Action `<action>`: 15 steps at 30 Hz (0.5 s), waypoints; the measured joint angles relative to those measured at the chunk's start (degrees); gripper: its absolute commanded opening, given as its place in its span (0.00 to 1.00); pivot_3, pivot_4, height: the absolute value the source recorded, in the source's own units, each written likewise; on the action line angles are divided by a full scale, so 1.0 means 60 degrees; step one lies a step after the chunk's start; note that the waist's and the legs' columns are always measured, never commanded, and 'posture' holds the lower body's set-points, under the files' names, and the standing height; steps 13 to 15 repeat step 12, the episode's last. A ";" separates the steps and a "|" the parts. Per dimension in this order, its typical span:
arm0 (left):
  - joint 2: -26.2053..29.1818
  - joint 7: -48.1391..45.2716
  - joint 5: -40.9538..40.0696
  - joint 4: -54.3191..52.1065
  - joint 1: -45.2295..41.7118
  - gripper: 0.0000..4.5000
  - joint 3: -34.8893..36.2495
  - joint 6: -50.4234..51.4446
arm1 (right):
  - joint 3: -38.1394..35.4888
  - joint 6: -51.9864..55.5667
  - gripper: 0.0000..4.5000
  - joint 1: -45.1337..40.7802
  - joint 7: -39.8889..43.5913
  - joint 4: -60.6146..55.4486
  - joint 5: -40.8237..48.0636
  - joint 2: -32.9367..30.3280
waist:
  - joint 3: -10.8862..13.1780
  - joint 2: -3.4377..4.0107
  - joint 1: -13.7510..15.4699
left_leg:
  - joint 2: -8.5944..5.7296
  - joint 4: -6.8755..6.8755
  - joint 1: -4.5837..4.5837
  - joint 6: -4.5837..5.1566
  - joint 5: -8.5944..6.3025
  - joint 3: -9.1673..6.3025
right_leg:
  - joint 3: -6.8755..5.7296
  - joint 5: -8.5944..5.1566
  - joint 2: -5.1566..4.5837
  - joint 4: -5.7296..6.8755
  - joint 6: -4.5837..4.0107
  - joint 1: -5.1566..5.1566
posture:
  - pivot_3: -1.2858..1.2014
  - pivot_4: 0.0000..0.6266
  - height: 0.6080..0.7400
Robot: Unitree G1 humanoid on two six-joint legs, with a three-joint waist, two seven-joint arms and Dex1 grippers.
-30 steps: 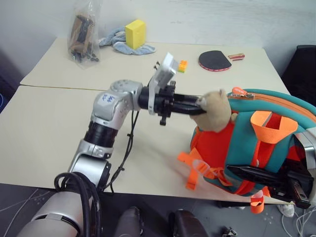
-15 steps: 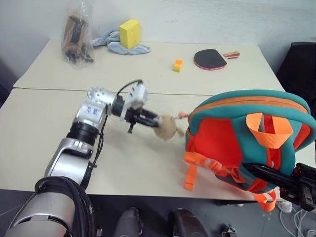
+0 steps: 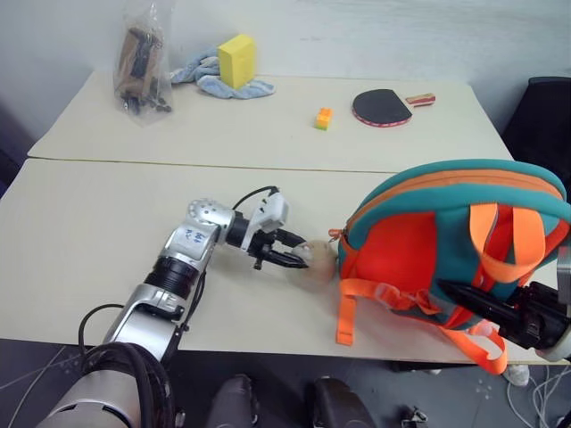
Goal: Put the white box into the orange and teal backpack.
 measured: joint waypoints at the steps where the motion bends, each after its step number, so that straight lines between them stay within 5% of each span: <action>1: 0.0420 -0.0217 -0.0346 -0.0440 0.0080 0.76 0.0261 0.0524 | -0.0534 0.0032 0.67 0.0351 0.0437 0.0277 -0.0069 -0.0177 | 0.0000 0.0001 -0.0026 | 0.0000 -0.0004 0.0003 0.0000 0.0000 0.0002 | 0.0001 0.0000 0.0001 -0.0004 0.0000 0.0003 | 0.52 0.24 1.00; 4: 0.1544 -0.0780 -0.1217 -0.1479 0.0266 0.97 0.0977 0.1611 | -0.2261 0.0309 0.90 0.1254 0.1846 0.1326 -0.0161 -0.0863 | 0.0000 0.0003 -0.0018 | -0.0001 -0.0013 0.0021 0.0000 0.0000 0.0008 | 0.0003 0.0000 0.0000 -0.0016 -0.0001 0.0021 | 0.52 0.24 1.00; 6: 0.2275 -0.0922 -0.1724 -0.1984 0.0354 1.00 0.1451 0.2112 | -0.3407 0.0516 0.99 0.1730 0.2828 0.2224 -0.0295 -0.1391 | 0.0001 0.0002 -0.0009 | -0.0003 -0.0022 0.0041 0.0002 -0.0001 0.0007 | 0.0003 -0.0001 -0.0001 -0.0026 -0.0001 0.0042 | 0.52 0.24 1.00; 12: 0.4013 -0.0926 -0.2433 -0.2335 0.0283 1.00 0.2398 0.2616 | -0.5020 0.0791 0.99 0.1464 0.4158 0.5005 -0.1020 -0.2726 | 0.0004 -0.0008 -0.0019 | -0.0021 -0.0058 0.0079 0.0012 -0.0008 0.0010 | 0.0006 -0.0002 -0.0019 -0.0042 -0.0003 0.0070 | 0.52 0.24 1.00; 15: 0.4013 -0.0926 -0.2433 -0.2335 0.0283 1.00 0.2398 0.2616 | -0.5020 0.0791 0.99 0.1464 0.4158 0.5005 -0.1020 -0.2726 | 0.0004 -0.0008 -0.0019 | -0.0021 -0.0058 0.0079 0.0012 -0.0008 0.0010 | 0.0006 -0.0002 -0.0019 -0.0042 -0.0003 0.0070 | 0.52 0.24 1.00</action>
